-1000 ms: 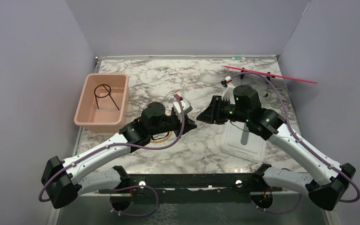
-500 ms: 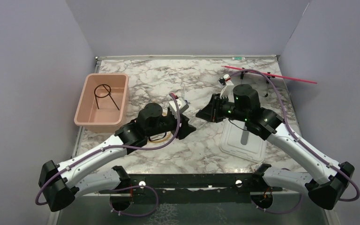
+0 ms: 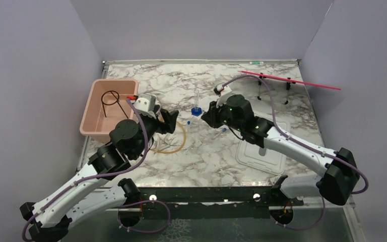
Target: Organize the chemistry lab equipment
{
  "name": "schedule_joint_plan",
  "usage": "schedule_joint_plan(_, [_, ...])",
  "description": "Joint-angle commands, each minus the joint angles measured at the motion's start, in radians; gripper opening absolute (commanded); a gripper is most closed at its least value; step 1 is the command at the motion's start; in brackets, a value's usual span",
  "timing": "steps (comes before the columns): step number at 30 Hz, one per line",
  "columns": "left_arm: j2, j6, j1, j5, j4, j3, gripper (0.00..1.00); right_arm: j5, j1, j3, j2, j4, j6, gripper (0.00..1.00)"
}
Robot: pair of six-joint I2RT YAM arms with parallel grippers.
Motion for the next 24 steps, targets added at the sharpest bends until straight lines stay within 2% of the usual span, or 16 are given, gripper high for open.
schedule_joint_plan(1, [-0.024, -0.011, 0.0, -0.334, -0.007, 0.022, 0.74, 0.221, 0.091, -0.005, 0.094, 0.181, -0.164, 0.16])
schedule_joint_plan(4, [-0.042, -0.008, 0.0, -0.424, 0.003, -0.003, 0.75, 0.264, 0.128, -0.02, 0.16, 0.243, -0.213, 0.16])
schedule_joint_plan(10, [-0.085, 0.036, 0.0, -0.499, 0.03, -0.038, 0.75, 0.306, 0.176, -0.048, 0.267, 0.349, -0.276, 0.16])
schedule_joint_plan(24, [-0.117, 0.032, 0.001, -0.523, 0.037, -0.066, 0.75, 0.276, 0.185, -0.012, 0.388, 0.363, -0.294, 0.15])
